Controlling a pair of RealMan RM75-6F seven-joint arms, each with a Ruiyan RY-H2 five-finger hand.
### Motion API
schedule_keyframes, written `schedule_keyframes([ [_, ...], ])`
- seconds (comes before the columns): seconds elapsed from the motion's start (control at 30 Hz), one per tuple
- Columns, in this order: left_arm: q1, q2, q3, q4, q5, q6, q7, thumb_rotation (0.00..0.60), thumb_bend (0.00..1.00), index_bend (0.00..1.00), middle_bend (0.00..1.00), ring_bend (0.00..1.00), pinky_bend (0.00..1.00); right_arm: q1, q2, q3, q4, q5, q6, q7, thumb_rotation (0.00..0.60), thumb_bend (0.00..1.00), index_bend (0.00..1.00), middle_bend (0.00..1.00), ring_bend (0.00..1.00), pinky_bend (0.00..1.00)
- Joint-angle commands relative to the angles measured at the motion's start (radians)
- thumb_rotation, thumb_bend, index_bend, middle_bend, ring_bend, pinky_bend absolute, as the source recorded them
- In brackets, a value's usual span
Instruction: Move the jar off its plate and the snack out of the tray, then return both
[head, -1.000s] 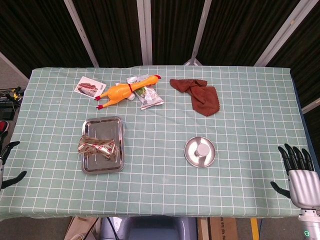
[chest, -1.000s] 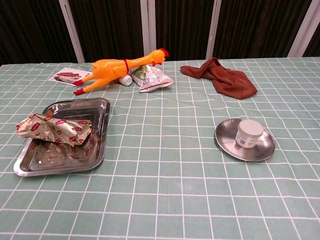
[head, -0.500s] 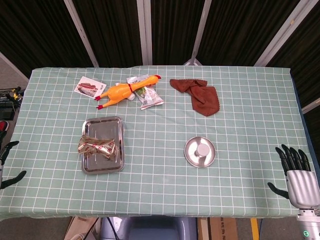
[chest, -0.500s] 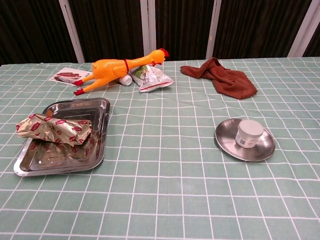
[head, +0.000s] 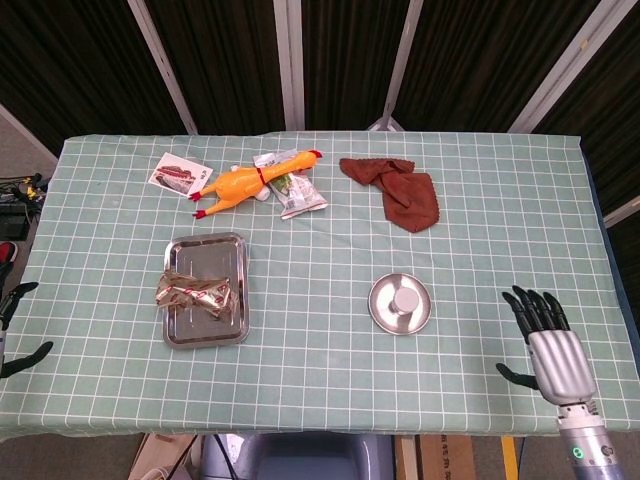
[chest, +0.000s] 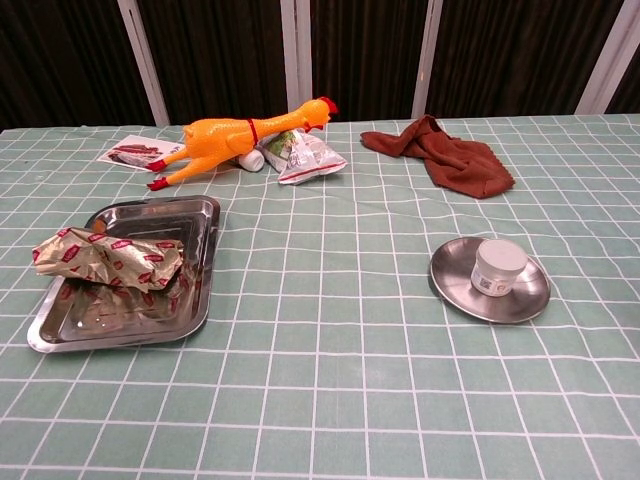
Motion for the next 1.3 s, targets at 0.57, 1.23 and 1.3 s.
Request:
schedule_keyframes([
  [0.57,0.002,0.007,-0.007,-0.001,-0.009,0.005,-0.010,0.600,0.10,0.22,0.01,0.00,0.03,0.274,-0.176,0.128,-0.095,0.416,-0.275,-0.328,0.600,0.09,0.10,0.07,0.06,0.00],
  [1.23,0.005,0.005,-0.018,-0.002,-0.031,0.013,-0.003,0.600,0.10,0.22,0.01,0.00,0.03,0.412,-0.348,0.134,0.124,0.583,-0.332,-0.350,0.600,0.09,0.19,0.20,0.21,0.00],
  [1.3,0.005,0.003,-0.019,-0.002,-0.032,0.013,-0.002,0.600,0.10,0.22,0.01,0.00,0.03,0.419,-0.358,0.134,0.139,0.586,-0.330,-0.347,0.600,0.09,0.20,0.21,0.22,0.00],
])
